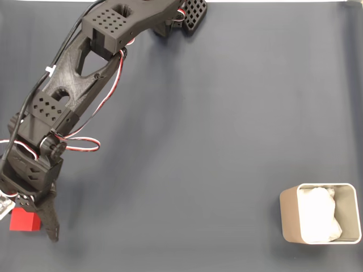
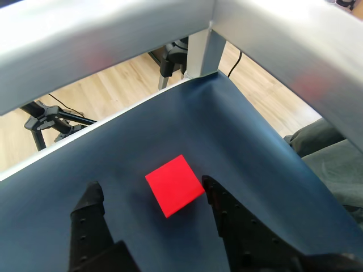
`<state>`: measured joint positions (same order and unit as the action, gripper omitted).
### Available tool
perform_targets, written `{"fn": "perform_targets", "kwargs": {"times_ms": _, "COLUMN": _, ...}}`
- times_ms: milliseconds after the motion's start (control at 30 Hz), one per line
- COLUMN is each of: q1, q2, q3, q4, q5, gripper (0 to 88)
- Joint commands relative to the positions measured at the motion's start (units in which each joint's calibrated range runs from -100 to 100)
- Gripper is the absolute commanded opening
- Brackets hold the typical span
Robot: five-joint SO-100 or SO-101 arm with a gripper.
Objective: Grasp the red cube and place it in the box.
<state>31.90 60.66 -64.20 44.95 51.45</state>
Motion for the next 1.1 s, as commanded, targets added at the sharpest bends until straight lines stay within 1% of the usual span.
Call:
{"fn": "perform_targets", "kwargs": {"times_ms": 0, "q1": -0.79, "q2": -0.61, "q3": -3.23, "q4": -0.85, "q5": -0.05, "gripper": 40.3}}
{"fn": "perform_targets", "kwargs": {"times_ms": 367, "q1": -1.93, "q2": -2.69, "q3": -1.50, "q4": 0.30, "q5": -0.59, "gripper": 40.2}}
{"fn": "perform_targets", "kwargs": {"times_ms": 1067, "q1": -2.99, "q2": -3.64, "q3": -0.77, "q4": 1.28, "q5": -0.10, "gripper": 39.8}}
